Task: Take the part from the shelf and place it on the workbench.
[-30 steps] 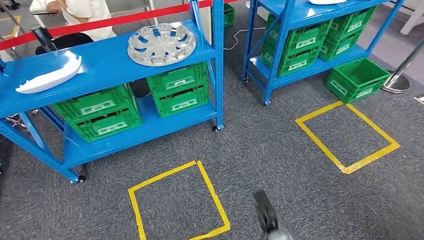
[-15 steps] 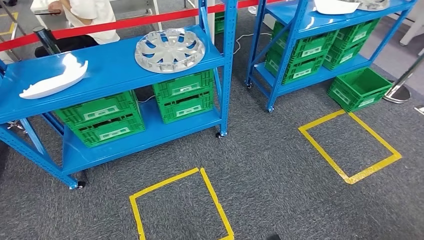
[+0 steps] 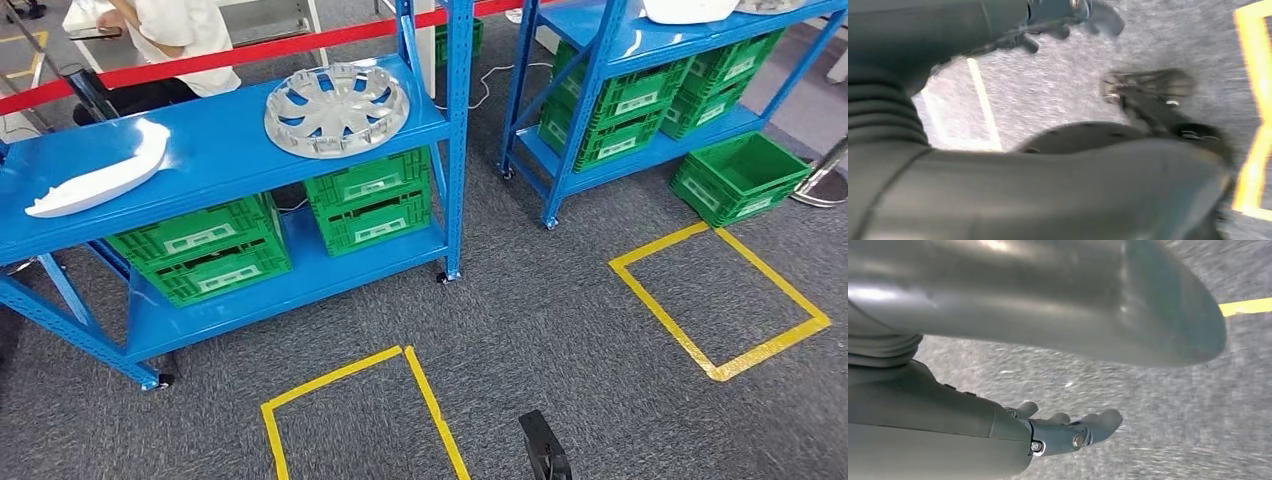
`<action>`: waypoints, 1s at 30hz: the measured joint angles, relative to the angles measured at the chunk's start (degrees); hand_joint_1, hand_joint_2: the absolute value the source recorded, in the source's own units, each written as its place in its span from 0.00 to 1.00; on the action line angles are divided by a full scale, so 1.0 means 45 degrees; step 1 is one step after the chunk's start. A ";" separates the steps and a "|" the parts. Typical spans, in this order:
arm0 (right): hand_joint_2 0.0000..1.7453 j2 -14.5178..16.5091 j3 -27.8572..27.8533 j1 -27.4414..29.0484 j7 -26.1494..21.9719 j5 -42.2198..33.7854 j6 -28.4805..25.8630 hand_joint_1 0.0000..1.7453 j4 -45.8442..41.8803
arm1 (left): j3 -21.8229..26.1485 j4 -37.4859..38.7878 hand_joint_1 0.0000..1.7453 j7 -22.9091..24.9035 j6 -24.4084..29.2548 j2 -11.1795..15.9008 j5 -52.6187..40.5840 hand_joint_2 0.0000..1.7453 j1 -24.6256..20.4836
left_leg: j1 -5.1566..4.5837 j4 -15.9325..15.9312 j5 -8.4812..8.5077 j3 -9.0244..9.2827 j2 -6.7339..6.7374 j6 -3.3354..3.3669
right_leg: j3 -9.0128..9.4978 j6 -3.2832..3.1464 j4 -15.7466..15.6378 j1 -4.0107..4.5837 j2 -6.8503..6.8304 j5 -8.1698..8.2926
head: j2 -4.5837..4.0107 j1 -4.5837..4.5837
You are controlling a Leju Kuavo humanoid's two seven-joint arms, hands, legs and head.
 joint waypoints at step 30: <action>0.00 0.0801 -0.6002 -0.0847 -0.1437 0.2192 -0.0296 0.00 0.0586 | 0.4005 0.0795 0.00 -0.1178 0.2044 -0.0737 -0.3414 0.00 -0.1687 | 0.0016 -0.0241 -0.0062 0.0188 0.0206 -0.0546 | 0.0181 -0.0112 -0.0094 0.0004 0.0124 -0.0061 | 0.0000 -0.0001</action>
